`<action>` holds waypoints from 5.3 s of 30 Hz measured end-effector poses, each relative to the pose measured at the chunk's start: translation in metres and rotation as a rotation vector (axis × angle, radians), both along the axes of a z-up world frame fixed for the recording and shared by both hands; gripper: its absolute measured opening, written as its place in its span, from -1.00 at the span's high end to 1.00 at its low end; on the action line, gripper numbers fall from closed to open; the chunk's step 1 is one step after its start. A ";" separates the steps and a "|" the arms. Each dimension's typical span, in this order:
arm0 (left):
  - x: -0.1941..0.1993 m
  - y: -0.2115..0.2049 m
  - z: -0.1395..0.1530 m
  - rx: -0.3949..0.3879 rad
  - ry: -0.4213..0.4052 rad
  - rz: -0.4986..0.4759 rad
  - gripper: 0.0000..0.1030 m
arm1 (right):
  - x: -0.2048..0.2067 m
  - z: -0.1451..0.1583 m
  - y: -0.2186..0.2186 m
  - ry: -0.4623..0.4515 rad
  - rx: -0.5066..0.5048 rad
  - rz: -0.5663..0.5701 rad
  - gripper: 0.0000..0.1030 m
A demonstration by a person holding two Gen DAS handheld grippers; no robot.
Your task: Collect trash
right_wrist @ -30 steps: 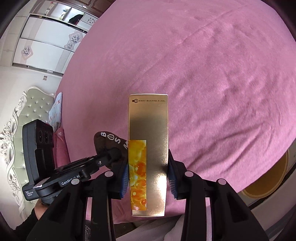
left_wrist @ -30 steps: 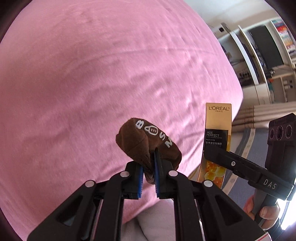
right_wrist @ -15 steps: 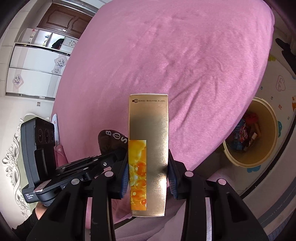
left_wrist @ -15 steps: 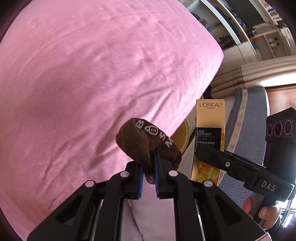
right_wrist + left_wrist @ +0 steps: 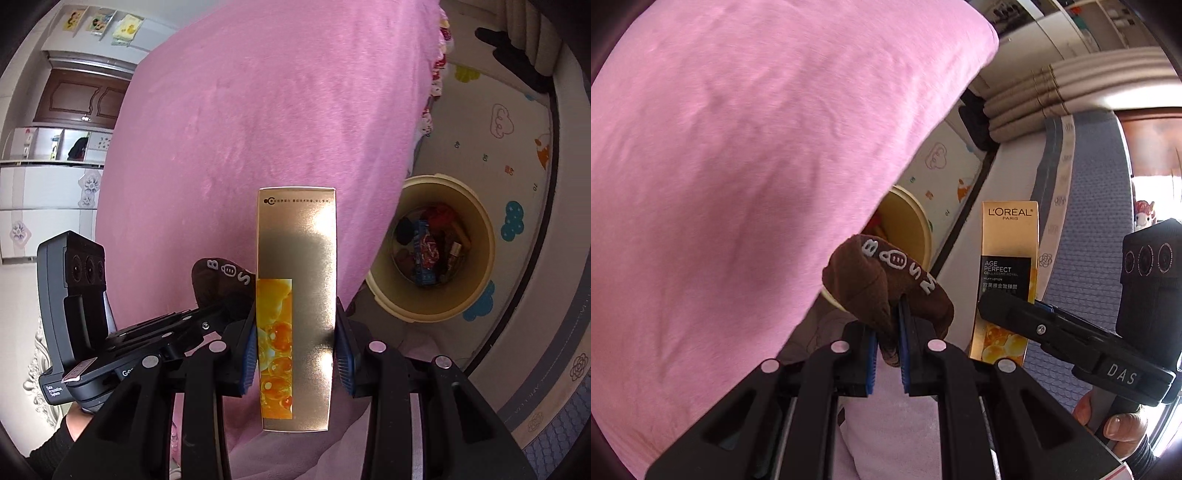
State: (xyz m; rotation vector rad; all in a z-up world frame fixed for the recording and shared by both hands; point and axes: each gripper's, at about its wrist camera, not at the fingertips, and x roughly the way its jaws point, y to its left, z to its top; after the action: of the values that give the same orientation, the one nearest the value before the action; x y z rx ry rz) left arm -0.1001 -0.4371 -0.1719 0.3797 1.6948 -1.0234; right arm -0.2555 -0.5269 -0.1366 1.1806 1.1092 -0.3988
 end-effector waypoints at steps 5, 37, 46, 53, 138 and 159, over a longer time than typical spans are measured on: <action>-0.029 -0.039 -0.026 0.047 -0.005 -0.109 0.80 | -0.035 -0.022 -0.027 0.042 0.020 -0.059 0.32; -0.071 -0.076 -0.133 0.233 -0.023 -0.298 -0.53 | -0.082 -0.119 -0.072 0.169 0.159 -0.132 0.00; -0.075 -0.085 -0.120 0.202 -0.003 -0.287 -0.53 | -0.083 -0.114 -0.068 0.166 0.155 -0.134 0.00; -0.078 -0.087 -0.105 0.169 -0.013 -0.284 -0.53 | -0.079 -0.100 -0.066 0.147 0.136 -0.128 0.00; 0.106 0.412 0.168 0.093 -0.629 1.061 -0.92 | 0.306 0.127 0.296 -0.205 -0.454 1.044 -0.80; 0.115 0.409 0.162 0.122 -0.600 1.067 -0.92 | 0.312 0.129 0.285 -0.210 -0.450 1.031 -0.80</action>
State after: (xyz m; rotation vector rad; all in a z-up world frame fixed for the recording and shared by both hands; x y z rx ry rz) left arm 0.0152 -0.0281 -0.0100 -0.1565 1.1302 0.0041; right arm 0.0564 -0.2414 -0.0081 0.1596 1.2070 0.2696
